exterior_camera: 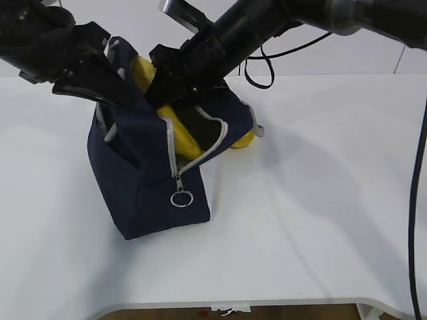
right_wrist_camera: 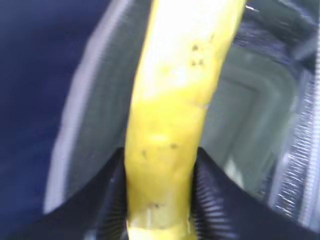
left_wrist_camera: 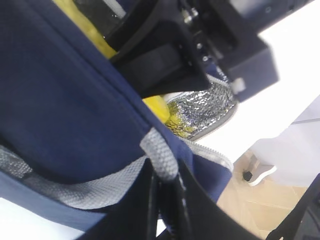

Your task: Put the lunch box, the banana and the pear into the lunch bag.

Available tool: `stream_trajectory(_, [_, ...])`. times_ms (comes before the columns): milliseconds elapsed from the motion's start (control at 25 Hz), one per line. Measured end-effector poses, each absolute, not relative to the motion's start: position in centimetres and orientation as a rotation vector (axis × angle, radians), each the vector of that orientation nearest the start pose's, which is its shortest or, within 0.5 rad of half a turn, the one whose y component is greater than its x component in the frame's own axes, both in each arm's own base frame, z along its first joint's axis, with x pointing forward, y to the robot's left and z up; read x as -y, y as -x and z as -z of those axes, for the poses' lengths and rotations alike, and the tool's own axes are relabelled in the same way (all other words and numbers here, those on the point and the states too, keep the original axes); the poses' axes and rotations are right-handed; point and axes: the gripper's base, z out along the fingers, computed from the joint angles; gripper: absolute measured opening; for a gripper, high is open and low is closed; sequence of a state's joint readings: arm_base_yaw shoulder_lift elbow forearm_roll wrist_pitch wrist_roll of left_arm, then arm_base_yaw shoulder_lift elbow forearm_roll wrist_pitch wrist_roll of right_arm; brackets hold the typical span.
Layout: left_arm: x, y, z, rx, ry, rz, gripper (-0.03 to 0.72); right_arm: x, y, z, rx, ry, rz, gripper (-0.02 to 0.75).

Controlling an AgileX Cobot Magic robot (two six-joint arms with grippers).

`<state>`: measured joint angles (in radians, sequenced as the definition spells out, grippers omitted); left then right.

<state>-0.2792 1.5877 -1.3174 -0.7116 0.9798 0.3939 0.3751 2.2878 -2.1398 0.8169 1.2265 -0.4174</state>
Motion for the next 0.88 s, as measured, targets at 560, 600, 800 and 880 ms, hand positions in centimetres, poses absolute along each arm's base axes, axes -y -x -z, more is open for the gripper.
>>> stream_trajectory(560, [13.8,-30.7,-31.4,-2.538,-0.515,0.834,0.012,-23.5,-43.2,-27.6,-2.513,0.767,-1.074,0.575])
stream_trajectory(600, [13.7,-30.7,-31.4,-2.539,-0.519,0.826,0.012,-23.3,-43.1,-28.5,-2.493,0.778,-1.05,0.577])
stream_trajectory(800, [13.7,-30.6,-31.4,-2.546,-0.529,0.817,0.012,-22.5,-42.8,-32.0,-2.421,0.821,-0.895,0.579])
stream_trajectory(880, [13.7,-30.5,-31.3,-2.554,-0.535,0.821,0.012,-22.0,-42.8,-32.8,-2.421,0.811,-0.82,0.579])
